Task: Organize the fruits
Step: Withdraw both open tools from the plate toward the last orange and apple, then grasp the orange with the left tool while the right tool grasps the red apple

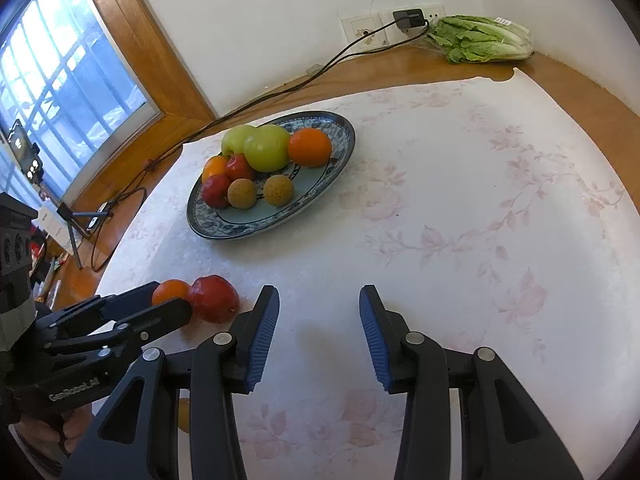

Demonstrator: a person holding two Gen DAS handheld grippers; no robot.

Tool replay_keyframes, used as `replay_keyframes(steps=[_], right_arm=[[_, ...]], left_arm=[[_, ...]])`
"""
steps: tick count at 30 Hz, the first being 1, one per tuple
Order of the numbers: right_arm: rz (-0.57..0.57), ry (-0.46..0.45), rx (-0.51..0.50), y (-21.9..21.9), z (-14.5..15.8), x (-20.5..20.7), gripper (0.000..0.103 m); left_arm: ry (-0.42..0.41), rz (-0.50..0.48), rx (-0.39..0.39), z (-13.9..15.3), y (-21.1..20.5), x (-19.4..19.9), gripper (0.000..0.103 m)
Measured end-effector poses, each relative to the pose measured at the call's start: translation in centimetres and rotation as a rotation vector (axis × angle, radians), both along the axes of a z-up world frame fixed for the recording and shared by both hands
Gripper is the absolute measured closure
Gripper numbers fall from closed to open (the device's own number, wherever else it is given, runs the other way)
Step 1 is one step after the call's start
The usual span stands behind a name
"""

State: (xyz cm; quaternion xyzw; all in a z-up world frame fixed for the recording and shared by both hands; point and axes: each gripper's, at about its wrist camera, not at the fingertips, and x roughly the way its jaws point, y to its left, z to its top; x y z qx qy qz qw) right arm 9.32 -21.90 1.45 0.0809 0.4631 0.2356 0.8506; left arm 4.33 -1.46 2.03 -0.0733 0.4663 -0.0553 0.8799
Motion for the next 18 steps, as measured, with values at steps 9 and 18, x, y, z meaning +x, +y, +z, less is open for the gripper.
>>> replay_keyframes(steps=[9, 18], right_arm=[[0.002, 0.004, 0.01, 0.0, -0.1, 0.0, 0.06], [0.026, -0.012, 0.009, 1.0, 0.8, -0.5, 0.06]], left_arm=[[0.002, -0.006, -0.021, -0.2, 0.3, -0.1, 0.066], [-0.017, 0.064, 0.008, 0.4, 2.3, -0.3, 0.066]])
